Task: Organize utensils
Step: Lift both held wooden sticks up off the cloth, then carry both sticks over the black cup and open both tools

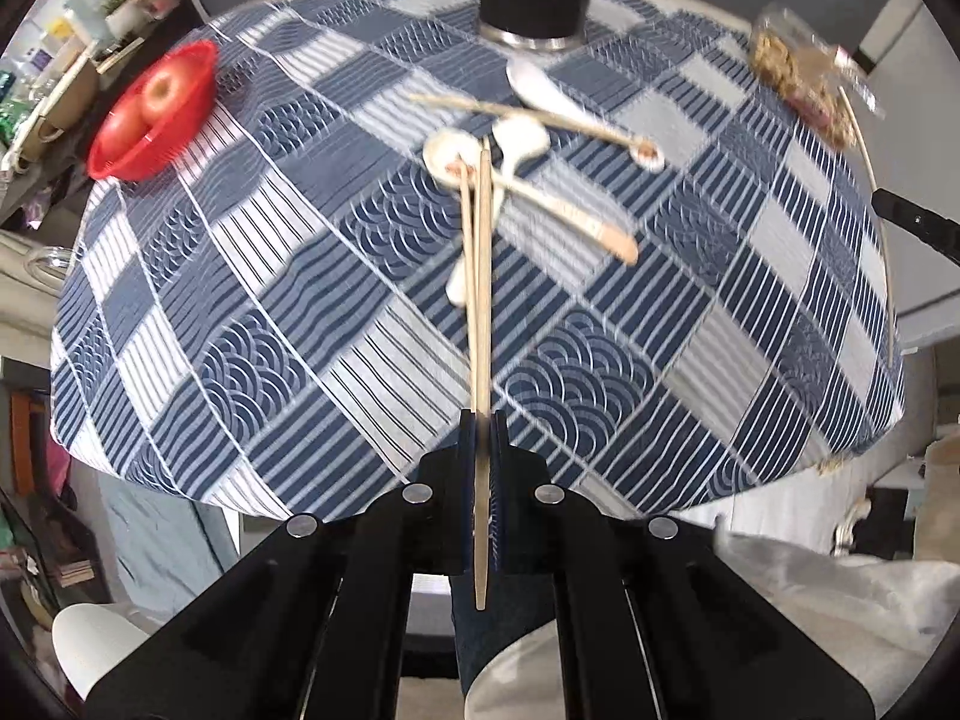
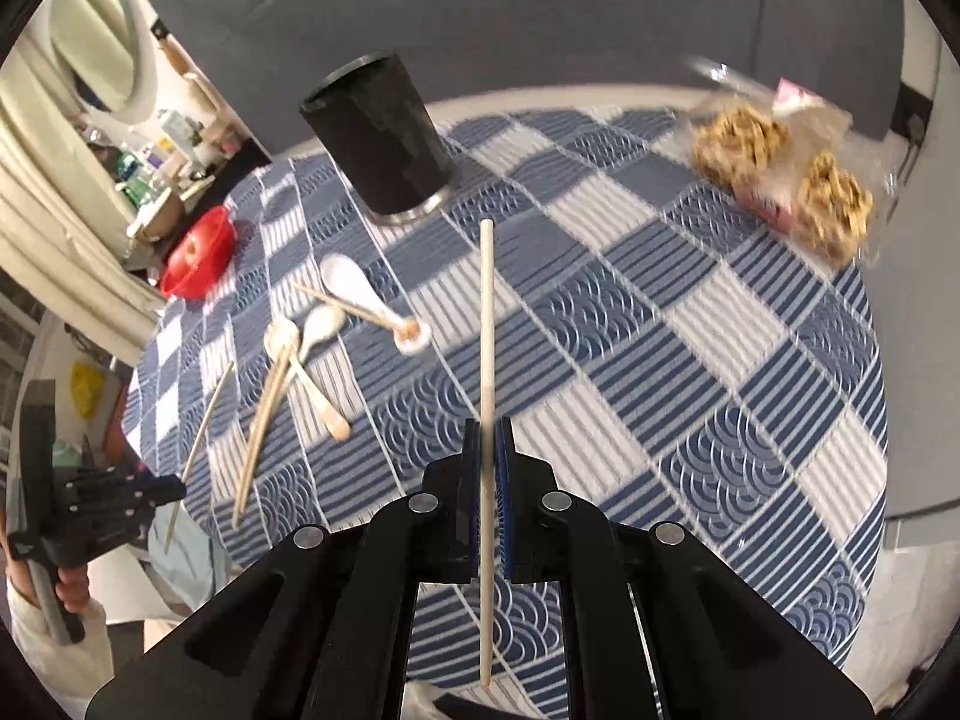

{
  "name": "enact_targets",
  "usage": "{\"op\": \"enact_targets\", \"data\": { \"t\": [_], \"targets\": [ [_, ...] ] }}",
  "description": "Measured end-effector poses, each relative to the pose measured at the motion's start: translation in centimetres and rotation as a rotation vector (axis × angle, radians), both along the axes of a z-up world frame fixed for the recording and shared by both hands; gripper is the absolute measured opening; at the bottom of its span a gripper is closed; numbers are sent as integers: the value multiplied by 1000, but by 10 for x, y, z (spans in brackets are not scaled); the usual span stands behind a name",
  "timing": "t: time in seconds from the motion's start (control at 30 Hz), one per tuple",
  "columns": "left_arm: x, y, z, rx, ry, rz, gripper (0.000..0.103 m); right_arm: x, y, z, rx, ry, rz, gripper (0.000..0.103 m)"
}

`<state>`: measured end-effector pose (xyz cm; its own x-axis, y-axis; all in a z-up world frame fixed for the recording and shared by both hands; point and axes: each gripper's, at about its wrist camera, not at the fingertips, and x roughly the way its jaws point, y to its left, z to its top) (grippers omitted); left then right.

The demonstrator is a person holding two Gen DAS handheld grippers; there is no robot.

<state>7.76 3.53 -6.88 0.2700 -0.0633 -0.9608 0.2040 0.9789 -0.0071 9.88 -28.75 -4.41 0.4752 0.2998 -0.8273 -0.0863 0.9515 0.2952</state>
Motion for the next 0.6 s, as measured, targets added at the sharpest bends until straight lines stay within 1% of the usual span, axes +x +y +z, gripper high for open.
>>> {"op": "enact_targets", "data": {
  "t": [0.13,0.17,0.23,0.27,0.37,0.53,0.57,0.6],
  "targets": [
    [13,-2,23,-26,-49,12,5,16,-2,26,7,-64,18,5],
    [18,-2,28,-38,-66,14,5,21,-2,34,8,-88,24,5],
    [28,0,42,-88,-93,11,5,33,-3,47,12,-117,27,5],
    [33,0,46,-92,-105,8,5,38,-3,52,13,-128,22,5],
    [53,-2,68,-103,-164,-19,5,53,-1,67,8,-162,9,5],
    [95,-8,95,-135,-240,-33,5,80,-1,89,34,-212,-6,5],
    [102,-9,99,-145,-252,-34,5,88,0,96,30,-221,-8,5],
    [113,-11,105,-172,-272,-41,5,91,1,99,28,-226,-8,5]
  ]
}}
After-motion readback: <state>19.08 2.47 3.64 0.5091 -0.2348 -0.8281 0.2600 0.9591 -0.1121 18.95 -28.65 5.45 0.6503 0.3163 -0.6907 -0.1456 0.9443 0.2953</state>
